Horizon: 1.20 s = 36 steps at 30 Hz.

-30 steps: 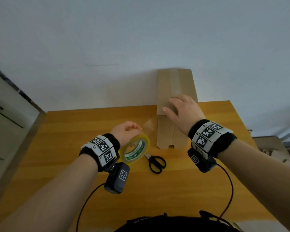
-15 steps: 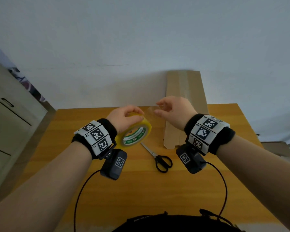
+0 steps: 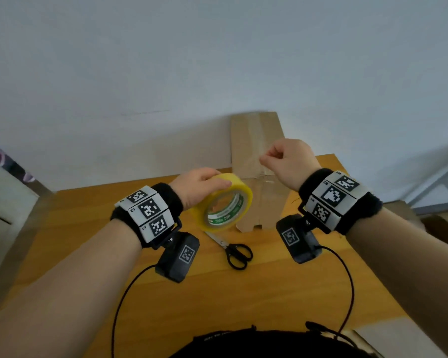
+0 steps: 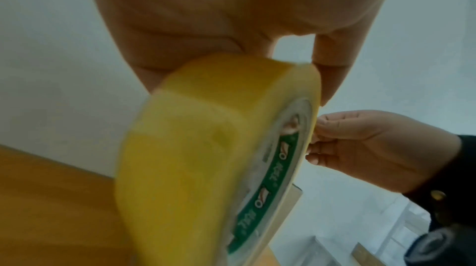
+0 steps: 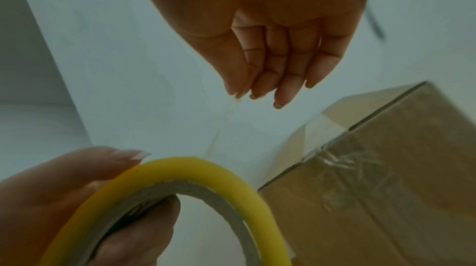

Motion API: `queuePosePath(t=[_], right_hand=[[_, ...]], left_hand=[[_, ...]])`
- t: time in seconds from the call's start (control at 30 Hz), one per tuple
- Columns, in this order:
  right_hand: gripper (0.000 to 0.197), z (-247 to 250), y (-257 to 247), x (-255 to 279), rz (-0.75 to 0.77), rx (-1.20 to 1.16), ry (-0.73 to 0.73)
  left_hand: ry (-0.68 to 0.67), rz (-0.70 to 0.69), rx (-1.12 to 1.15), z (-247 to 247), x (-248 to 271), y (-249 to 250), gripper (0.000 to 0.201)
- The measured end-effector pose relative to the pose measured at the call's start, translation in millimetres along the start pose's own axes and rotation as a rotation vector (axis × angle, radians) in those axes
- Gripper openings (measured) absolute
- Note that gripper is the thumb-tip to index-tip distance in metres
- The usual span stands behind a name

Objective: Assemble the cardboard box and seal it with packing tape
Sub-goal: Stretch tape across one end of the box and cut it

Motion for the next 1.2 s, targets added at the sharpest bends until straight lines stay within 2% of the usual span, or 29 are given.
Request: queuePosePath(t=[0.1, 0.17, 0.33, 0.4, 0.47, 0.57, 0.7, 0.73, 0.9, 1.1, 1.2], right_hand=[[0.027, 10.9, 15.4, 1.9, -0.063, -0.015, -0.006], [0.022, 11.8, 24.7, 5.2, -0.105, -0.054, -0.01], [0.022, 13.2, 43.4, 11.8, -0.207, -0.127, 0.032], [0.02, 14.8, 51.0, 12.0, -0.237, -0.152, 0.031], [0.019, 14.2, 60.8, 11.7, -0.274, -0.173, 0.032], [0.018, 9.9, 73.8, 12.6, -0.321, -0.201, 0.006], [0.021, 15.3, 82.5, 14.8, -0.33, -0.152, 0.035], [0.022, 15.4, 83.4, 14.2, -0.328, -0.143, 0.031], [0.025, 9.7, 90.3, 11.7, -0.404, -0.141, -0.016], [0.022, -4.7, 95.7, 11.7, -0.478, -0.15, -0.087], [0.021, -5.7, 99.4, 10.7, -0.491, -0.153, -0.094]], left_hand=[[-0.038, -0.081, -0.086, -4.0, -3.2, 16.8, 0.027], [-0.013, -0.124, -0.112, 0.8, -6.6, 27.3, 0.028], [0.104, -0.083, -0.348, 10.1, -9.4, 32.7, 0.053], [0.1, -0.068, -0.34, 9.7, -10.2, 27.6, 0.054], [0.061, -0.056, -0.252, 7.8, -9.9, 23.4, 0.048], [0.087, -0.049, -0.151, 10.3, -8.7, 21.9, 0.047], [0.245, -0.057, -0.661, 21.1, -9.4, 26.2, 0.058], [0.276, -0.053, -0.721, 24.1, -9.7, 27.1, 0.059], [0.226, 0.005, -0.654, 21.6, -23.7, 14.6, 0.07], [0.232, 0.067, -0.706, 22.2, -32.9, 13.4, 0.056], [0.226, 0.085, -0.744, 18.7, -36.9, 17.0, 0.055]])
Point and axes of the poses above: each hand's wrist, its own x-axis away from the middle knuckle, its own z-axis out of the back of the hand, y = z × x, the point moved 8 cm from there along -x, towards the middle knuckle, and after that the axes turned 10 degrees about x, right-handed, at the moved point
